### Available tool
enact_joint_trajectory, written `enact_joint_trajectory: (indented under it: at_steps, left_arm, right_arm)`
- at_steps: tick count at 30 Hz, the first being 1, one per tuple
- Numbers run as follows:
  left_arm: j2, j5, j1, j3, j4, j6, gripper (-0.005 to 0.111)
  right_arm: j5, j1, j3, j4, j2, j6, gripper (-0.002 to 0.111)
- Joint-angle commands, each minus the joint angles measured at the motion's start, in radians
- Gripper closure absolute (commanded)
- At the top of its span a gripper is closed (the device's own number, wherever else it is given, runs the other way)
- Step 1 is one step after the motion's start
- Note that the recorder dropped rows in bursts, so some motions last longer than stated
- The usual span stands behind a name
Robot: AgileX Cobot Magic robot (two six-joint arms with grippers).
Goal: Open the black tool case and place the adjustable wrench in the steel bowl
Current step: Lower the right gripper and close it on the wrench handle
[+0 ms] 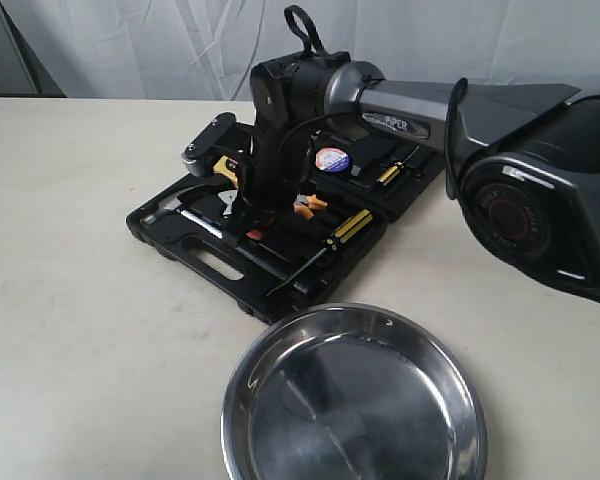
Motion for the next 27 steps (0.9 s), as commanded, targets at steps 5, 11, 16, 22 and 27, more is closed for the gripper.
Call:
enact_joint_trajectory:
  at_steps: [5, 11, 16, 22, 27]
  left_arm:
    - [0.004, -0.015, 0.002, -0.001, 0.0, -0.004, 0.106]
    - [0.004, -0.015, 0.002, -0.001, 0.0, -0.004, 0.106]
    - [0.004, -0.015, 0.002, -0.001, 0.0, -0.004, 0.106]
    - [0.004, -0.015, 0.002, -0.001, 0.0, -0.004, 0.106]
    - [0.004, -0.015, 0.002, -0.001, 0.0, -0.004, 0.106]
  right_arm:
    - [0.019, 0.002, 0.013, -0.14, 0.03, 0.097, 0.061]
    - [-0.009, 0.002, 0.013, -0.216, 0.03, 0.179, 0.061]
    - [-0.008, 0.002, 0.013, -0.229, 0.03, 0.184, 0.061]
    - [-0.011, 0.002, 0.013, -0.229, 0.03, 0.184, 0.097]
    - [-0.038, 0.002, 0.013, -0.229, 0.03, 0.184, 0.109]
